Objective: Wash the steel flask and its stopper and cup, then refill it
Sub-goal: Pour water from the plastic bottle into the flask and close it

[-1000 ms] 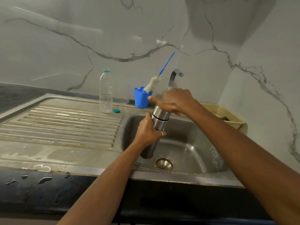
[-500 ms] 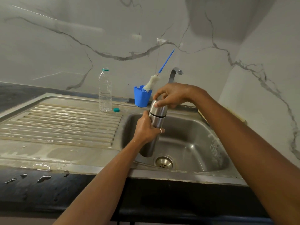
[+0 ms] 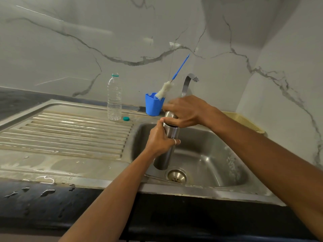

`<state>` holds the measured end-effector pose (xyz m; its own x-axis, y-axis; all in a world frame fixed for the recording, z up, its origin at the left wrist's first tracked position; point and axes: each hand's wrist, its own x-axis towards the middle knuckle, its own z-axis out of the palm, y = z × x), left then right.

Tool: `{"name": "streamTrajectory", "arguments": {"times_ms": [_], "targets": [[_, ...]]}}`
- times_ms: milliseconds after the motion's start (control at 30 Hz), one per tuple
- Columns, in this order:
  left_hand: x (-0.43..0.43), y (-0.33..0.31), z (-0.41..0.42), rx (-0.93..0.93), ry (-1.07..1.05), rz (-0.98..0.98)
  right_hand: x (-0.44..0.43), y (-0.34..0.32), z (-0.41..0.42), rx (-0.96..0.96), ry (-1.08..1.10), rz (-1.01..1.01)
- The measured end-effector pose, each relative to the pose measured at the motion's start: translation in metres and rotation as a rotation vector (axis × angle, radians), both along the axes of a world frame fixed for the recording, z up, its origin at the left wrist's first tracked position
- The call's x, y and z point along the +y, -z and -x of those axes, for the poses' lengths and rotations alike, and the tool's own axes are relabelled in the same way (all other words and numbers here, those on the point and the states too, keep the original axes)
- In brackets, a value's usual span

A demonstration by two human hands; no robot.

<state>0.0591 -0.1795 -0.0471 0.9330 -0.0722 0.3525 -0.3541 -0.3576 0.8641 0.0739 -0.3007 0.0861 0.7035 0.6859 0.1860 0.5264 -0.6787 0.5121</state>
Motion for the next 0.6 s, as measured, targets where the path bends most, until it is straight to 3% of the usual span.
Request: {"name": "streamTrajectory", "arguments": {"times_ms": [200, 433, 600], "targets": [[-0.001, 0.001, 0.003, -0.018, -0.023, -0.003, 0.009, 0.016, -0.004, -0.113, 0.064, -0.135], [-0.002, -0.001, 0.004, -0.005, -0.101, -0.067, 0.041, 0.018, 0.002, -0.160, 0.475, -0.241], [-0.003, -0.003, 0.008, -0.048, -0.191, -0.113, 0.052, 0.011, 0.003, -0.144, 0.570, -0.255]]}}
